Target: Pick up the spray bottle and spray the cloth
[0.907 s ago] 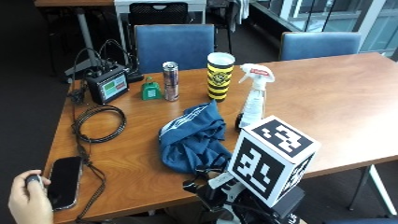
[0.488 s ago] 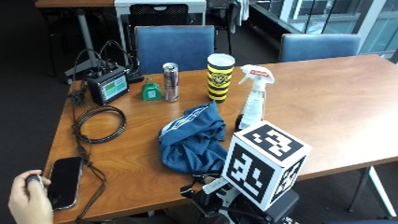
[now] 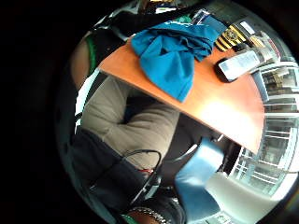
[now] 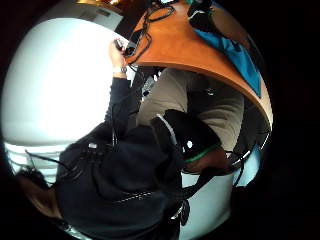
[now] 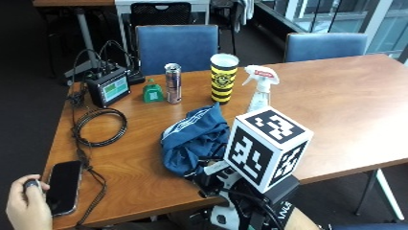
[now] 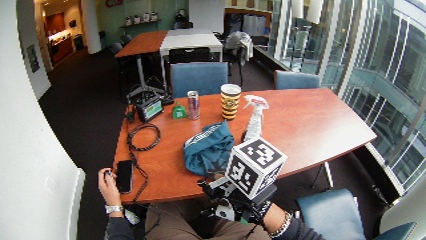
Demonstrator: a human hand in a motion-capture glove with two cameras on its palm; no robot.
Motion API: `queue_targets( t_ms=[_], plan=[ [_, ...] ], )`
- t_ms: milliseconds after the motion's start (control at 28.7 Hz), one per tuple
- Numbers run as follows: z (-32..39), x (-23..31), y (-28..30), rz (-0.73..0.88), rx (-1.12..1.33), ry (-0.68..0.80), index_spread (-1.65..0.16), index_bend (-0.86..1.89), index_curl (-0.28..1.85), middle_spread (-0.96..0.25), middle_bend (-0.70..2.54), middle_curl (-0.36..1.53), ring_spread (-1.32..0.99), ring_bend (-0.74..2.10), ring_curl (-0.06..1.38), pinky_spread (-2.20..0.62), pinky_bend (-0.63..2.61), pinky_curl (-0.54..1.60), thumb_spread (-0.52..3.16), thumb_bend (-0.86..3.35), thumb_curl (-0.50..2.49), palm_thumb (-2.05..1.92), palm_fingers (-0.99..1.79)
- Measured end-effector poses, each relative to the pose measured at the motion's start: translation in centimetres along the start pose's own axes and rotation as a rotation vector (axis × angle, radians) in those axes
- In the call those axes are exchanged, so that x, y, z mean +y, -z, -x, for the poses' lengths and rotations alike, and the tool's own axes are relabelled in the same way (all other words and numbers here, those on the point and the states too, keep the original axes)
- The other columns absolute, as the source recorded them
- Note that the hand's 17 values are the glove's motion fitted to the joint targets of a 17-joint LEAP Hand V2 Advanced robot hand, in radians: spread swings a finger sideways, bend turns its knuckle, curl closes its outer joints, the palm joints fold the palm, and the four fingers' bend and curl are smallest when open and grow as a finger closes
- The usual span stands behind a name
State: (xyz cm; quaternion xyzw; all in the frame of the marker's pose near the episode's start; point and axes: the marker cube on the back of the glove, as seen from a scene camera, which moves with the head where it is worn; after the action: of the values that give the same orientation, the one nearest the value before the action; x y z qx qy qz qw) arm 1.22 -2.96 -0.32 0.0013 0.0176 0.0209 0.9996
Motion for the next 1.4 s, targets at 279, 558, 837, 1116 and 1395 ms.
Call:
queue_targets(
  t_ms=[279, 558, 837, 1116, 1395],
  plan=[
    [-3.7, -3.0, 1.8, -0.052, 0.015, -0.095, -0.43, 0.23, 0.32, -0.03, 0.16, 0.22, 0.01, 0.26, 0.24, 0.24, 0.28, 0.27, 1.09, 0.06, 0.20, 0.50, 0.54],
    [-8.6, -7.2, 6.3, -0.175, 0.089, -0.191, -0.42, 0.24, 0.34, -0.03, 0.19, 0.25, 0.00, 0.22, 0.25, 0.24, 0.22, 0.28, 1.12, 0.07, 0.24, 0.59, 0.59],
    [-14.5, -9.9, 9.7, -0.310, 0.139, -0.315, -0.40, 0.20, 0.35, -0.07, 0.22, 0.29, -0.04, 0.26, 0.27, 0.23, 0.15, 0.26, 1.11, 0.14, 0.32, 0.80, 0.71],
    [-19.8, -9.6, 10.2, -0.498, 0.193, -0.502, -0.39, 0.10, 0.32, -0.12, 0.20, 0.32, -0.11, 0.36, 0.32, 0.18, 0.21, 0.28, 1.04, 0.12, 0.38, 0.88, 0.75],
    [-22.6, -9.9, 9.1, -0.635, -0.037, -0.614, -0.39, 0.07, 0.28, -0.17, 0.23, 0.35, -0.15, 0.43, 0.36, 0.10, 0.23, 0.31, 0.99, 0.08, 0.43, 0.92, 0.81]
  ],
)
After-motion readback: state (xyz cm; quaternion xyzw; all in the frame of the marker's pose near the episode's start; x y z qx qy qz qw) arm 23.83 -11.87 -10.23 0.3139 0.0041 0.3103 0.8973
